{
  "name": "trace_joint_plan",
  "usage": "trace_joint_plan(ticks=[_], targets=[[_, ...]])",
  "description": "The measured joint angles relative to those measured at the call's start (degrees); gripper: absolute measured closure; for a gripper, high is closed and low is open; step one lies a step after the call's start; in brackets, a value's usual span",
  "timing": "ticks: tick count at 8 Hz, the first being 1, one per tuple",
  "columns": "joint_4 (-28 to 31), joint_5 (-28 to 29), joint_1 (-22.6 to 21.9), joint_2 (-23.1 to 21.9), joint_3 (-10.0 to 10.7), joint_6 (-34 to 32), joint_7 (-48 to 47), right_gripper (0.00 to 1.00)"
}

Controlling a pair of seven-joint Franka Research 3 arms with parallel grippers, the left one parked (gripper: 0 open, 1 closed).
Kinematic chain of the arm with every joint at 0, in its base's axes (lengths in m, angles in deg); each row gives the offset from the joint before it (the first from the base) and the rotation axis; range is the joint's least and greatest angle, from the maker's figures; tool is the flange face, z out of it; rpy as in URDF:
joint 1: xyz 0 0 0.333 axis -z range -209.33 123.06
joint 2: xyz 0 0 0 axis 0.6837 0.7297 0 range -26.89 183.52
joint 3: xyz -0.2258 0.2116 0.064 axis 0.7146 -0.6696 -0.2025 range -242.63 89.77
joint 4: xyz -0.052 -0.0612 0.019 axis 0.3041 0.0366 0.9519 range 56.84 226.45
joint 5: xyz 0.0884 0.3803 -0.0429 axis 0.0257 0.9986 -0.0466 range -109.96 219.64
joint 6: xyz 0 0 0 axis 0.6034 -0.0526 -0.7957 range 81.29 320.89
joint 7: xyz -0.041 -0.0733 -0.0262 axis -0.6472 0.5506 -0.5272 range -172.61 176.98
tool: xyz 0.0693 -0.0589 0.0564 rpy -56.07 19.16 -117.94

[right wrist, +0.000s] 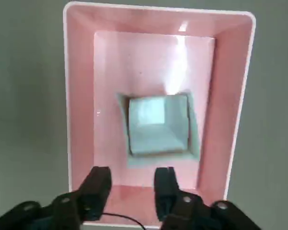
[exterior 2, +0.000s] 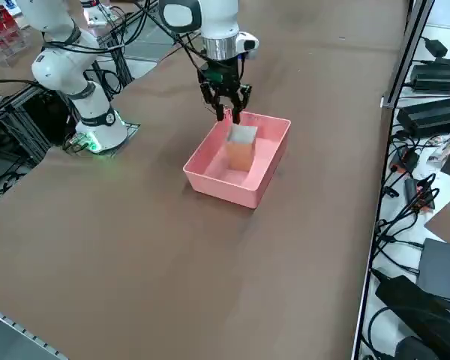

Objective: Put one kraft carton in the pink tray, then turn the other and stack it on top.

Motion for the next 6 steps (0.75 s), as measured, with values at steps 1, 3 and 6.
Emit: trace_joint_plan(ticks=[1, 3, 6], targets=[[-0.9, 0.0, 0.0, -0.1, 0.0, -1.0, -1.5, 0.23], [-5.8, 0.0, 0.0, -0.3, 0.0, -7.6, -5.4, 0.00], [-15.1, 0.0, 0.1, -1.1, 0.2, -19.8, -20.7, 0.00]])
